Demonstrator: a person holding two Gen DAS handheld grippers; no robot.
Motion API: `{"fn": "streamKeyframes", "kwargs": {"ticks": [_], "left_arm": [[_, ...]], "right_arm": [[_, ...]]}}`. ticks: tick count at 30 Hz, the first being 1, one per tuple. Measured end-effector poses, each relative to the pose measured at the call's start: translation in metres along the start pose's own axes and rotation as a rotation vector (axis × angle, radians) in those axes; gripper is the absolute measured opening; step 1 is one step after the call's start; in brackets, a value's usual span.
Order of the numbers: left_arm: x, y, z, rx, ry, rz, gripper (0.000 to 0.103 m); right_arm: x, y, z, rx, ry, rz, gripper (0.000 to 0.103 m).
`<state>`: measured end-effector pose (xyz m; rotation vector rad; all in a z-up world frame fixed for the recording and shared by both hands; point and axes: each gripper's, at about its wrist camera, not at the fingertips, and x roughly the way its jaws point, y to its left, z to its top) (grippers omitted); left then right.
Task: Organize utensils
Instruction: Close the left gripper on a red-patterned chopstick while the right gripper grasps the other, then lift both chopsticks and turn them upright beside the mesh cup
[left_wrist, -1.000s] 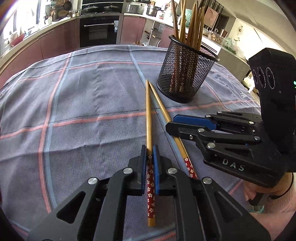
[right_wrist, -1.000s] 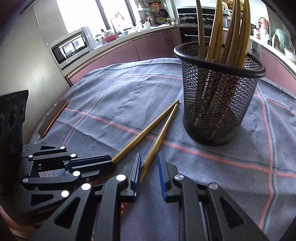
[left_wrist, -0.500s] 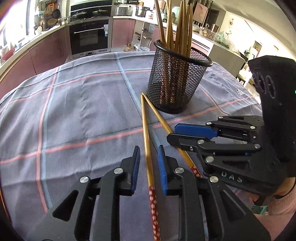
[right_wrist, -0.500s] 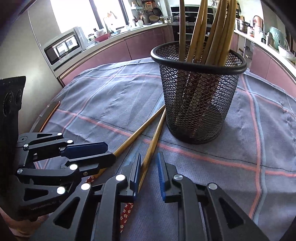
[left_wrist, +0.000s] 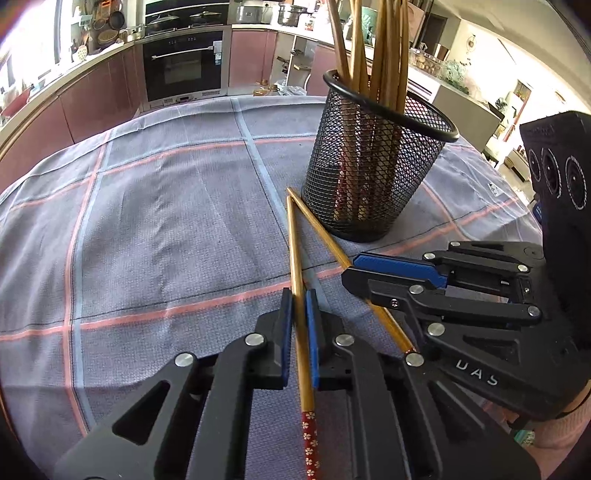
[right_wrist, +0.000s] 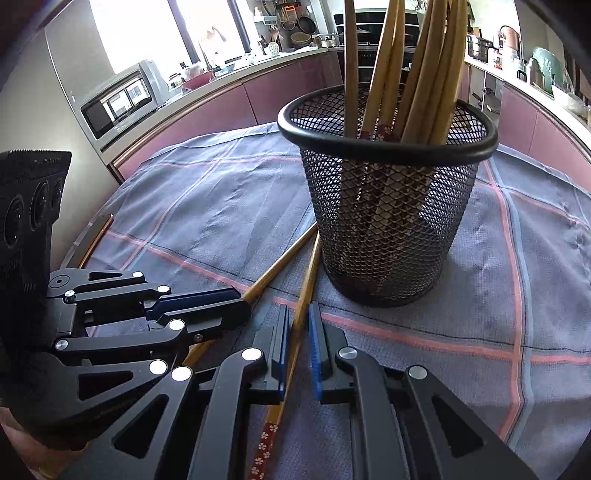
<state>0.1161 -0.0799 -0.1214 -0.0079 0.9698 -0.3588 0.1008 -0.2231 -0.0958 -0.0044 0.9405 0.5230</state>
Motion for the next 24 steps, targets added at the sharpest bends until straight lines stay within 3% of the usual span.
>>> {"fn": "streamKeyframes", "kwargs": {"ticks": [8, 24], "left_arm": [[-0.008, 0.007, -0.002, -0.054, -0.014, -0.016, 0.007], [-0.047, -0.005, -0.002, -0.033, -0.094, -0.046, 0.007]], "right_arm": [[-0.018, -0.004, -0.003, 0.028, -0.055, 0.037, 0.006], [-0.053, 0.012, -0.003, -0.006, -0.121, 0.128, 0.006]]}}
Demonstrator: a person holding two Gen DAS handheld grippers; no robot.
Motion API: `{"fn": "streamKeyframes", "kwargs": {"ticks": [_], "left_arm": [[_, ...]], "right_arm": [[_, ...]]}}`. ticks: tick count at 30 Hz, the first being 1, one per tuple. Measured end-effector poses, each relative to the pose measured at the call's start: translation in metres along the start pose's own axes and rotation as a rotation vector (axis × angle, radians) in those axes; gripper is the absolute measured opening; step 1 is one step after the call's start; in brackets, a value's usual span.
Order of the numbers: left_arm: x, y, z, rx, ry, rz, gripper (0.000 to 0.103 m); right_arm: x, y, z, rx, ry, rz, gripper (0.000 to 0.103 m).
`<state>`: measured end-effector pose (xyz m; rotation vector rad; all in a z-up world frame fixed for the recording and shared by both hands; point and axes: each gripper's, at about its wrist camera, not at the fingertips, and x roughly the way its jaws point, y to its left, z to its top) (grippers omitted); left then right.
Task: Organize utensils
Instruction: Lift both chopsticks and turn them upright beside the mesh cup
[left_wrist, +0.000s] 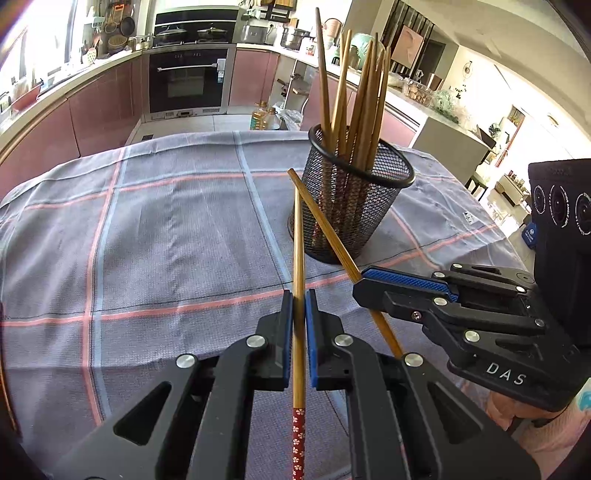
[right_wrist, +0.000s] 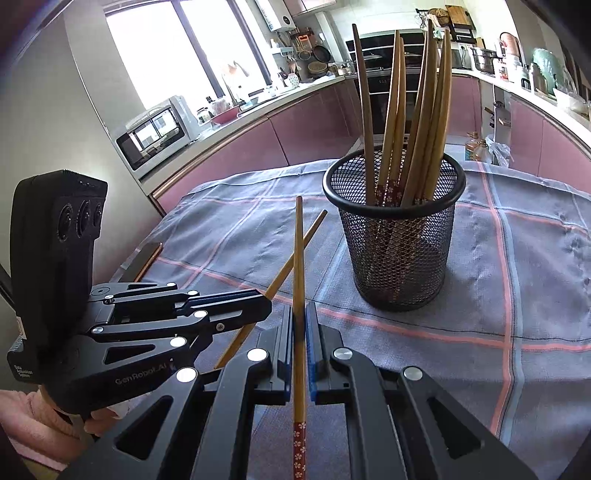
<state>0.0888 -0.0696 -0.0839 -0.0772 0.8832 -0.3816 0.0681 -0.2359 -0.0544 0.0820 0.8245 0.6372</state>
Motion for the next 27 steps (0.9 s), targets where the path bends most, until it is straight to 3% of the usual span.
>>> {"fn": "streamKeyframes", "kwargs": {"ticks": [27], "left_arm": [[-0.04, -0.013, 0.009, 0.018, -0.09, -0.055, 0.007]], "right_arm": [[-0.033, -0.002, 0.008, 0.01, -0.092, 0.048, 0.006]]}}
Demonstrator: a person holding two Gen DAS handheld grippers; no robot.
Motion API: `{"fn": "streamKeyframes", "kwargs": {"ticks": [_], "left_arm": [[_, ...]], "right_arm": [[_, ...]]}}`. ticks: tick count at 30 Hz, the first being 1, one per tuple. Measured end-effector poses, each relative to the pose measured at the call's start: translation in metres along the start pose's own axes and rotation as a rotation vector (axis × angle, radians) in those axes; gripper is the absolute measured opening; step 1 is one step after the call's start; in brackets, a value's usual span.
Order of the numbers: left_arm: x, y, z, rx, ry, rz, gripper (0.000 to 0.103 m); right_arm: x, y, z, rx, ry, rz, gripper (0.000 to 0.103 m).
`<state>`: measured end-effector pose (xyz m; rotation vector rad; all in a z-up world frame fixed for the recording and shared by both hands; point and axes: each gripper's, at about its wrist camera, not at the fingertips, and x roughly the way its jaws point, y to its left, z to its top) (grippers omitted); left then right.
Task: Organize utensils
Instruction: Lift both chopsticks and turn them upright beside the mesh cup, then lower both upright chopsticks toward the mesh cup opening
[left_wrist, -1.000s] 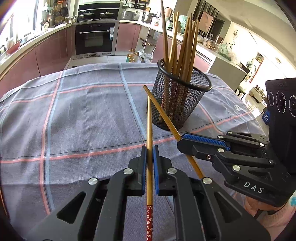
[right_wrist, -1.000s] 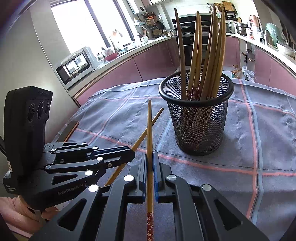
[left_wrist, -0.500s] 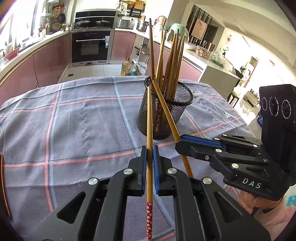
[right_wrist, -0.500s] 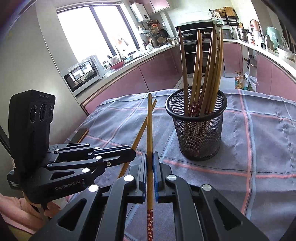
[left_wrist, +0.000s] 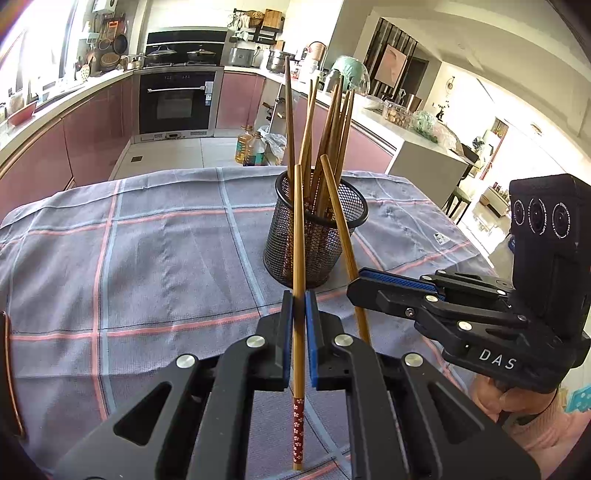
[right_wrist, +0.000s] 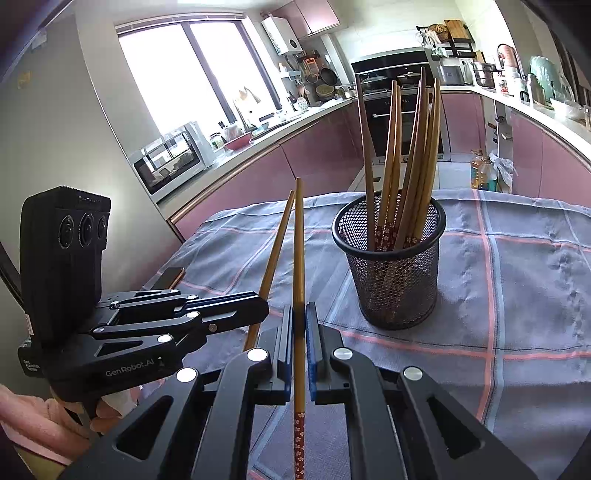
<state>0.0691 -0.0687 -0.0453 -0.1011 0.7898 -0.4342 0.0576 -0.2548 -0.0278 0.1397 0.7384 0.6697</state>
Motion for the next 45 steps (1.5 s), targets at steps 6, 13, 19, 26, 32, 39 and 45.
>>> {"fn": "streamKeyframes", "kwargs": {"ticks": [6, 13, 19, 26, 32, 39, 45], "left_arm": [[-0.003, -0.001, 0.001, -0.001, -0.008, -0.009, 0.007], [-0.01, 0.0, 0.004, -0.01, -0.021, -0.031, 0.007], [-0.014, -0.001, 0.006, -0.009, -0.032, -0.044, 0.007], [-0.017, 0.0, 0.008, -0.011, -0.041, -0.056, 0.007], [-0.019, -0.001, 0.01, -0.012, -0.05, -0.064, 0.007], [-0.023, 0.0, 0.015, -0.011, -0.065, -0.062, 0.007], [-0.024, 0.001, 0.017, -0.01, -0.076, -0.064, 0.007]], "right_arm": [[-0.002, -0.001, 0.001, 0.004, -0.01, 0.005, 0.006], [-0.008, -0.003, 0.003, 0.004, -0.031, 0.009, 0.006], [-0.011, -0.005, 0.005, 0.006, -0.044, 0.011, 0.006], [-0.018, -0.006, 0.005, 0.011, -0.063, 0.016, 0.006], [-0.022, -0.008, 0.008, 0.017, -0.077, 0.02, 0.006], [-0.025, -0.008, 0.01, 0.02, -0.093, 0.021, 0.006], [-0.029, -0.01, 0.014, 0.017, -0.108, 0.018, 0.006]]}}
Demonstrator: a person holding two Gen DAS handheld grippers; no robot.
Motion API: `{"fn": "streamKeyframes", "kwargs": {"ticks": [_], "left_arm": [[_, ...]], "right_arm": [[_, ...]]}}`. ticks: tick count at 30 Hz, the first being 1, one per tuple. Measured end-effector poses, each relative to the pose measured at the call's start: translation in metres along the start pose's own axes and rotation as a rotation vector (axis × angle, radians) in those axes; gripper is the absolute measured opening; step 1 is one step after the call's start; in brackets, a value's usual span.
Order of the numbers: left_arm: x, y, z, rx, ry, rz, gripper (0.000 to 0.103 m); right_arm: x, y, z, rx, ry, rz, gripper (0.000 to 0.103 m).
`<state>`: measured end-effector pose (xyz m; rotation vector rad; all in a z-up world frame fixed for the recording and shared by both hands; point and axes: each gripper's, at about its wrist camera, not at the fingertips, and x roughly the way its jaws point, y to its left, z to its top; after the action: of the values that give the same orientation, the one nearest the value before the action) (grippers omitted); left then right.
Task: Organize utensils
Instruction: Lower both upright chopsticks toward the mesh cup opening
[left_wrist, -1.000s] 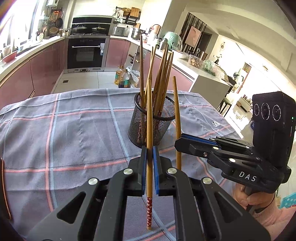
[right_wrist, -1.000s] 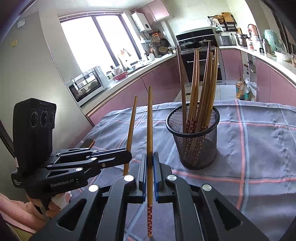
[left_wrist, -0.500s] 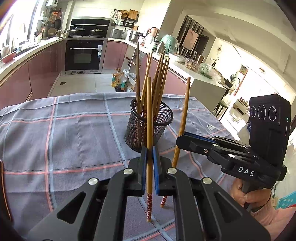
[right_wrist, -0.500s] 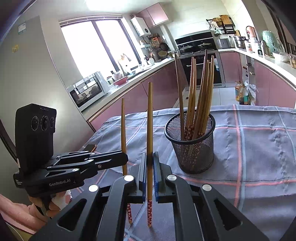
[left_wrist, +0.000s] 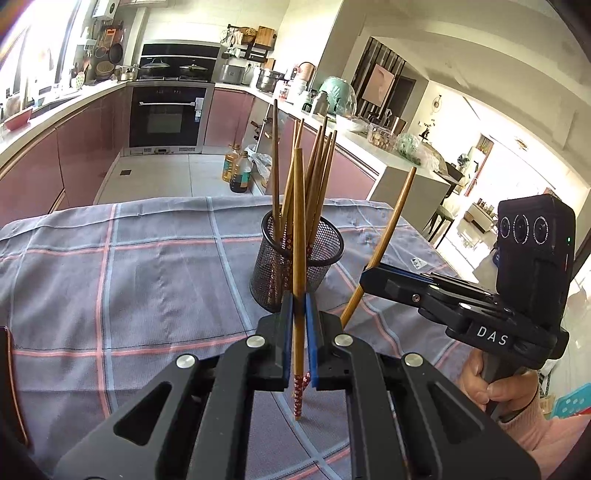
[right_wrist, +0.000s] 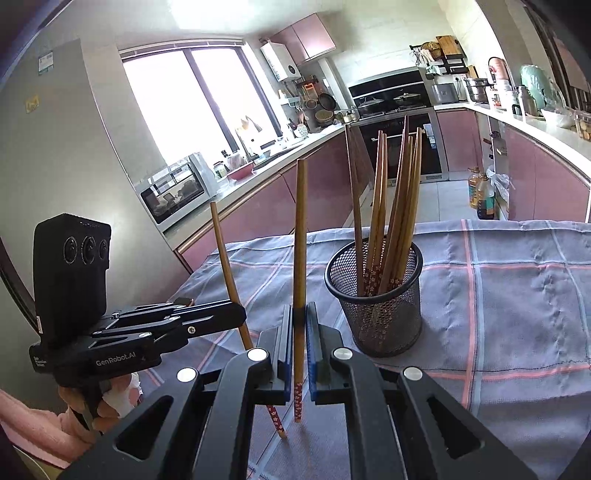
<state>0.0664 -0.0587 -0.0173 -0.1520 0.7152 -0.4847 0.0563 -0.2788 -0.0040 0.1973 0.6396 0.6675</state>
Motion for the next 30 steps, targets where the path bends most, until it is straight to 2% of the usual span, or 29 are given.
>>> {"fn": "streamKeyframes", "kwargs": {"ticks": [30], "left_arm": [[-0.008, -0.002, 0.018, 0.021, -0.055, 0.01, 0.007]], "right_arm": [[-0.022, 0.002, 0.027, -0.04, -0.076, -0.034, 0.006]]}}
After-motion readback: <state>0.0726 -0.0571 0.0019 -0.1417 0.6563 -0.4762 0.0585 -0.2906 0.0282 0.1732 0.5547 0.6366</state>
